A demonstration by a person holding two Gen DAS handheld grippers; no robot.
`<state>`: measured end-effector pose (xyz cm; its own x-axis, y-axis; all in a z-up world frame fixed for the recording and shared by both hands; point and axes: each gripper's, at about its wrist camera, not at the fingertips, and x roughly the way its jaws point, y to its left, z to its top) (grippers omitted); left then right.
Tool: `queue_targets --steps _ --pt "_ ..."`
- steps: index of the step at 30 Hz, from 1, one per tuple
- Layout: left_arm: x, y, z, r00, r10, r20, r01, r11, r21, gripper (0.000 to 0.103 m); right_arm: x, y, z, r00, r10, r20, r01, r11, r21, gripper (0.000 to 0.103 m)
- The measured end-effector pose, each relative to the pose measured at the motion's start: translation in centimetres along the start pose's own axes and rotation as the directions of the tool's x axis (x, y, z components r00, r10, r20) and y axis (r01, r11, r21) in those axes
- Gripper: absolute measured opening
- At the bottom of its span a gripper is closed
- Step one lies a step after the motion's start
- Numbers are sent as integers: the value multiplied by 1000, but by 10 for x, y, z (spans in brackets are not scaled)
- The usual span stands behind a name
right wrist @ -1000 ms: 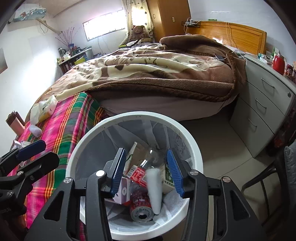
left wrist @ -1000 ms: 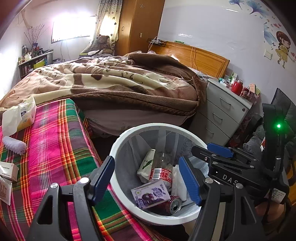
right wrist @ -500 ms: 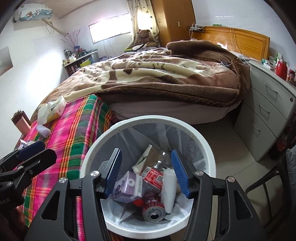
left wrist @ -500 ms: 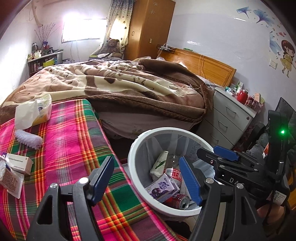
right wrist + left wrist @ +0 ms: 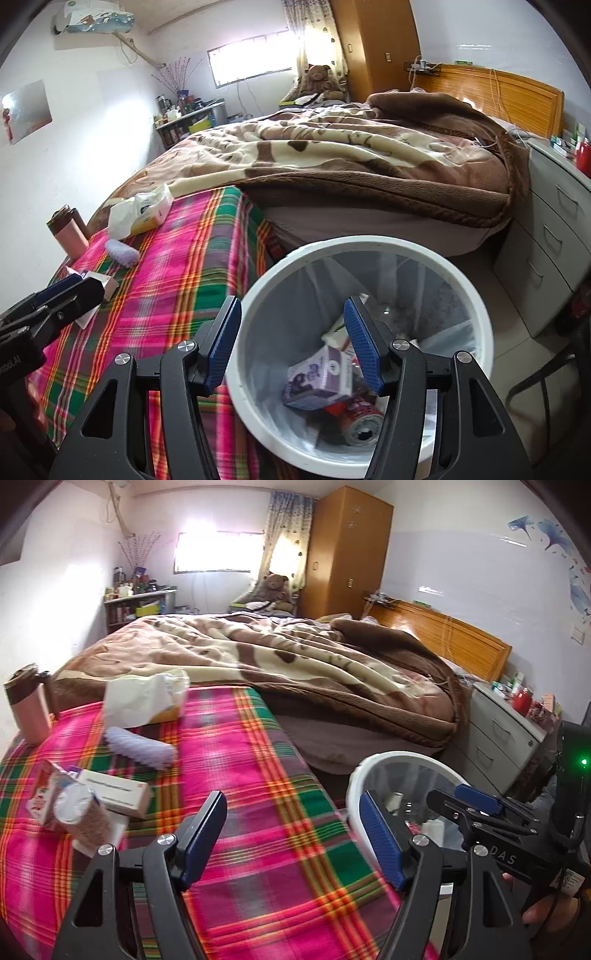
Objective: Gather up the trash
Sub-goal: 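Grasp the white lidded cup with the left tool while the right tool grasps the Fluticasone Propionate Cream box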
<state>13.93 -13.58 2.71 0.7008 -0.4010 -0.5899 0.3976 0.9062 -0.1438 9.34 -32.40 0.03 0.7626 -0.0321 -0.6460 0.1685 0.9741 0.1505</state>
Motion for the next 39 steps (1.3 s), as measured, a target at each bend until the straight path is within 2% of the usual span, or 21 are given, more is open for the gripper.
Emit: queue_targets --steps 10,27,32,39 --pt "-17 67 -5 994 112 19 -110 989 -94 76 14 48 -2 996 91 -20 -92 994 -61 60" --pt "-40 170 -18 960 279 -3 -274 940 -204 79 37 124 -6 981 176 -80 -188 965 -183 60" --pt "-36 185 -25 965 261 -34 -262 940 -220 79 47 141 -10 977 185 -110 -204 957 -206 60" --pt "-23 178 -25 980 193 -42 -197 961 -196 79 64 159 -2 975 179 -131 -206 948 -242 61"
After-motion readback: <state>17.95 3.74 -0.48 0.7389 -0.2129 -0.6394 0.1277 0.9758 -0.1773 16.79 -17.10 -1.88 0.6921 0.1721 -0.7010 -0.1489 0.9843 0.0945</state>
